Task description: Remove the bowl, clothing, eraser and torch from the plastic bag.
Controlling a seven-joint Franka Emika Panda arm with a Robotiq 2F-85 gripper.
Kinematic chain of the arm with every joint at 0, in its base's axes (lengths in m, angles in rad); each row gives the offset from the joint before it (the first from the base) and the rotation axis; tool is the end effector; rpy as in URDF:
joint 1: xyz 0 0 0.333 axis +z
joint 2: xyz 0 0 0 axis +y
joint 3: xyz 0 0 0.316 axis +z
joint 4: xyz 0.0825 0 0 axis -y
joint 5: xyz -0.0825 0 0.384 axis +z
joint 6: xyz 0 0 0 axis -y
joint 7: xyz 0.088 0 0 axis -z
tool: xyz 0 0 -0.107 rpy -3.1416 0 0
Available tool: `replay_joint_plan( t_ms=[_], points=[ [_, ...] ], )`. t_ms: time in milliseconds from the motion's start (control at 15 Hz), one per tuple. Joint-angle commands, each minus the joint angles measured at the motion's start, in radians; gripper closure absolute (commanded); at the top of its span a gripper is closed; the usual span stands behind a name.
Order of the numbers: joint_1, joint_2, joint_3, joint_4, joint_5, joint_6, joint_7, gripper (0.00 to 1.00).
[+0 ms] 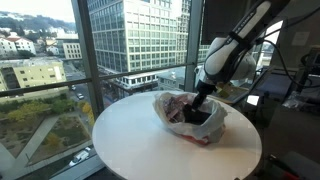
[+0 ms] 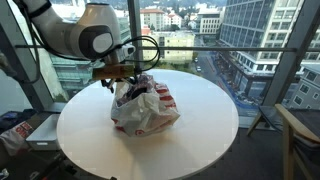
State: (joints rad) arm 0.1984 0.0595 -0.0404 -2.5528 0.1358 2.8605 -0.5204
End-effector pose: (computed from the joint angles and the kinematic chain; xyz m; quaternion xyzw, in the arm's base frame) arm 0.4726 0.0677 0.2714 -0.9543 -0.2708 -0.1262 0.0029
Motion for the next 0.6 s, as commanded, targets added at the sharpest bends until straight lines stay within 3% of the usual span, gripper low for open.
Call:
replay_joint_plan(
  t_ms=[0, 267, 333, 400, 533],
  points=[
    [-0.086, 0.14, 0.061, 0.089, -0.053, 0.061, 0.007, 0.0],
    [-0.16, 0.255, 0.085, 0.167, -0.146, 0.076, 0.026, 0.0],
    [-0.172, 0.276, 0.083, 0.183, -0.175, 0.073, 0.029, 0.08],
    [-0.186, 0.296, 0.085, 0.198, -0.202, 0.06, 0.022, 0.26],
    [-0.216, 0.307, 0.1, 0.205, -0.224, 0.043, 0.019, 0.42]
  ],
)
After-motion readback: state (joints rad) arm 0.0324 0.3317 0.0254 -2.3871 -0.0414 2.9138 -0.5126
